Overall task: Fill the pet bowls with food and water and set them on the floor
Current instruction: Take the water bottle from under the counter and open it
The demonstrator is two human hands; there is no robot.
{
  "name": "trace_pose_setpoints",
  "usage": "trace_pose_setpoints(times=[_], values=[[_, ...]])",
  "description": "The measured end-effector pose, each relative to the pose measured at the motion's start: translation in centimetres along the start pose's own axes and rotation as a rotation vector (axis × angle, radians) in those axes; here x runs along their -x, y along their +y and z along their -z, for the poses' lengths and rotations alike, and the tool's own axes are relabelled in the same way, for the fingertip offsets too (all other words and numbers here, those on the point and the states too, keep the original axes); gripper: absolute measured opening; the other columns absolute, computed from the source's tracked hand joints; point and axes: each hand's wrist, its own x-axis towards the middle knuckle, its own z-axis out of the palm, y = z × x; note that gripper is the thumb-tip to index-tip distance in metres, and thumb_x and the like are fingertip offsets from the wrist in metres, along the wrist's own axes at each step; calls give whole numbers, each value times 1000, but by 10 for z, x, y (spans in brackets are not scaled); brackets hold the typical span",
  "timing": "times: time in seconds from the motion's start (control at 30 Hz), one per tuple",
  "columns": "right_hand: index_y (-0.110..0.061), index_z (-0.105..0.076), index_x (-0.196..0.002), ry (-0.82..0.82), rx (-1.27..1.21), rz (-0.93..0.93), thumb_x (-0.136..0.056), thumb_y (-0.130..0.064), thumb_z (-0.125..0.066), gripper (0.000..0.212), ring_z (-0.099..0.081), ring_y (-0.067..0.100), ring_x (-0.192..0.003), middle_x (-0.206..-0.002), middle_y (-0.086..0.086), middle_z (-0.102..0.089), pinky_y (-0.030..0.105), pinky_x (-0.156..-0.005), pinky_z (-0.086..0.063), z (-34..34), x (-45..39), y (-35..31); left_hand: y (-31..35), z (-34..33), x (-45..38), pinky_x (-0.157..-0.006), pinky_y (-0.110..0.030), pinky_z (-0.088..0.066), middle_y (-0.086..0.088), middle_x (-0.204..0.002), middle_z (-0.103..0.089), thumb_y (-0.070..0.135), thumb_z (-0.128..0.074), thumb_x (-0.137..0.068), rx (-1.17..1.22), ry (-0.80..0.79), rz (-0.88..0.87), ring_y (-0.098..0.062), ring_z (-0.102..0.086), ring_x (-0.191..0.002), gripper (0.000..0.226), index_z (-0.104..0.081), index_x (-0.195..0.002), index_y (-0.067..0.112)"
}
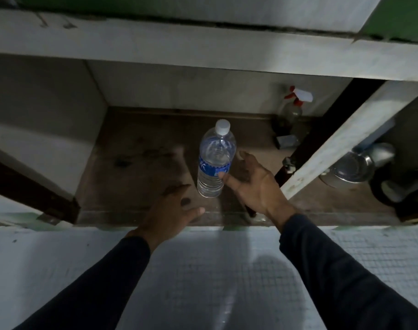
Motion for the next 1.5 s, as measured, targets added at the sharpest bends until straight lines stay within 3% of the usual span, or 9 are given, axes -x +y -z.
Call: trace_pose_setpoints(times=[0.13,0.33,0.43,0.53,0.73,0.97,1.13,1.3,1.5], values=[[-43,-40,-139,11,-59,58,-77,-65,-75,74,-54,-1,-110,-119,-29,-52,13,-81,-43,-1,-22,-9,15,-8,-28,-67,-7,-51,29,-138,-49,45,-85,-80,146,41,-65,8,-62,-107,86,-37,-152,39],[-42,-45,-124,57,-163,87,-61,-74,-78,77,-59,-7,-98,-111,-26,-58,17,-78,-50,-6,-47,-16,25,-11,-61,-73,-3,-49,47,-117,-59,35,-91,-76,315,87,-193,26,-55,-107,84,-41,-142,50],[-38,-52,-125,39,-219,88,-54,-73,-82,85,-65,2,-101,-116,-17,-65,28,-85,-57,-10,-58,-17,27,-15,-74,-80,-8,-52,43,-121,-61,24,-92,-75,382,48,-230,17,-60,-112,81,-46,-139,42],[-45,-60,-104,44,-287,109,-49,-67,-85,65,-71,2,-91,-101,-19,-72,28,-80,-60,-13,-67,-19,25,-22,-87,-89,-11,-53,30,-127,-66,8,-91,-74,436,29,-304,6,-64,-116,78,-52,-136,33],[-42,-61,-99,2,-368,153,-54,-57,-86,54,-72,1,-90,-100,-20,-73,20,-72,-59,-14,-75,-22,22,-32,-108,-96,-26,-57,8,-132,-69,27,-99,-64,503,46,-331,-11,-67,-121,83,-57,-136,31],[-35,-64,-107,-73,-461,105,-48,-55,-87,65,-73,4,-94,-103,-15,-75,23,-76,-58,-16,-84,-16,14,-39,-120,-90,-14,-55,21,-134,-64,41,-101,-58,472,63,-282,0,-63,-121,88,-55,-132,51],[-32,-66,-108,-81,-493,90,-44,-55,-86,70,-73,6,-95,-104,-11,-76,23,-77,-59,-17,-84,-15,11,-40,-123,-99,-32,-56,11,-134,-67,38,-101,-57,471,61,-302,-8,-65,-122,91,-56,-136,36],[-31,-67,-103,-69,-474,118,-47,-52,-84,62,-73,7,-94,-102,-7,-76,25,-78,-59,-17,-81,-18,15,-42,-118,-93,-20,-54,27,-130,-64,65,-95,-47,476,122,-231,4,-63,-118,89,-54,-126,57],[-25,-67,-109,-55,-448,156,-50,-55,-82,68,-73,12,-96,-105,-3,-75,35,-85,-61,-19,-75,-18,11,-44,-107,-94,-31,-55,19,-126,-69,62,-95,-52,409,104,-236,-4,-68,-115,77,-64,-121,51]])
